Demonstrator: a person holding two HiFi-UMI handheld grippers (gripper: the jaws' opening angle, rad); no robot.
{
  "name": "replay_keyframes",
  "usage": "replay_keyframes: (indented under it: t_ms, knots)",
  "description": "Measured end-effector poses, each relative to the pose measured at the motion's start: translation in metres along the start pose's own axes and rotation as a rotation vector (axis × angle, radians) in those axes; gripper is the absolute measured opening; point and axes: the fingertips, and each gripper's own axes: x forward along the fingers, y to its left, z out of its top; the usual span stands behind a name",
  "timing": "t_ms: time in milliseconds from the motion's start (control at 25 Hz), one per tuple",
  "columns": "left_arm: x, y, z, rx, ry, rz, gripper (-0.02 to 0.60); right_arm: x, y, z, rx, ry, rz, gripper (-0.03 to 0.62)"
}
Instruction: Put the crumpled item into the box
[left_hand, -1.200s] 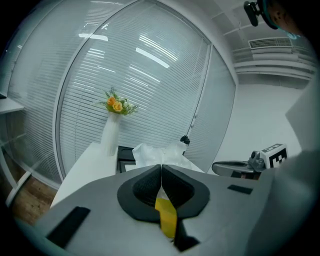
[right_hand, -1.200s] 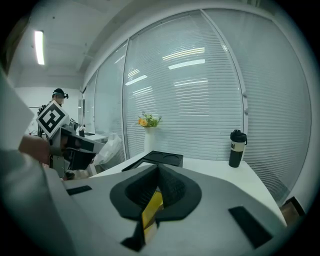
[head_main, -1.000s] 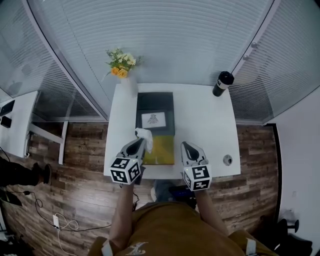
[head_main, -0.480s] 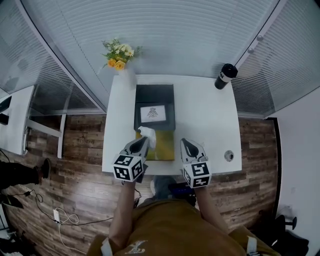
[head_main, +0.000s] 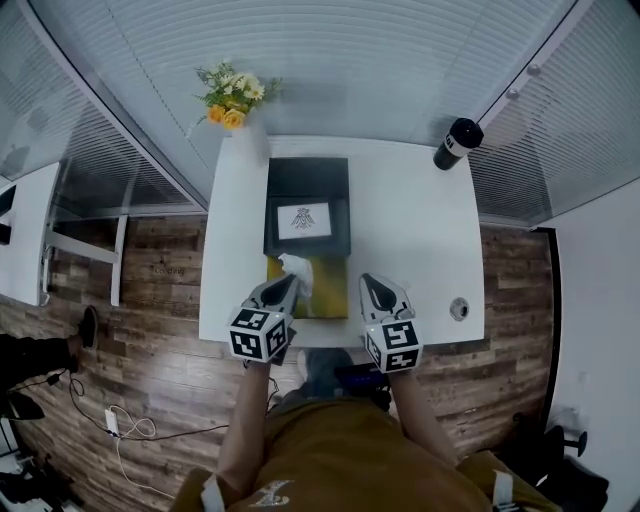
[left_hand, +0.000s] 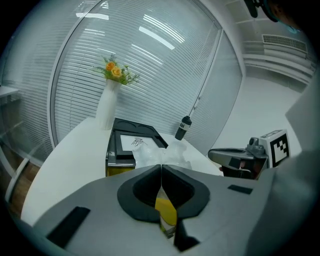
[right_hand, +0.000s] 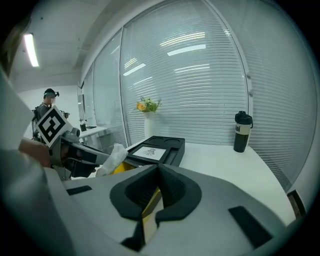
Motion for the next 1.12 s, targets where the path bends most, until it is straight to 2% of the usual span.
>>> replay_keyframes:
  t_ms: [400,720,1120]
  knots:
    - [0.021,0.006,-0.028,0.010,0.126,-0.009,0.029,0.016,-0.005,-0.015,0.020,0.046,0.011,0.012]
    - [0.041,0.004,-0.047,0.009,0.281,-0.040,0.029,0.029,-0.012,-0.028,0.037,0.082,0.012,0.012]
    - [0.052,0.016,-0.058,0.026,0.380,0.023,0.031,0.040,-0.015,-0.031,0.043,0.097,0.014,0.012]
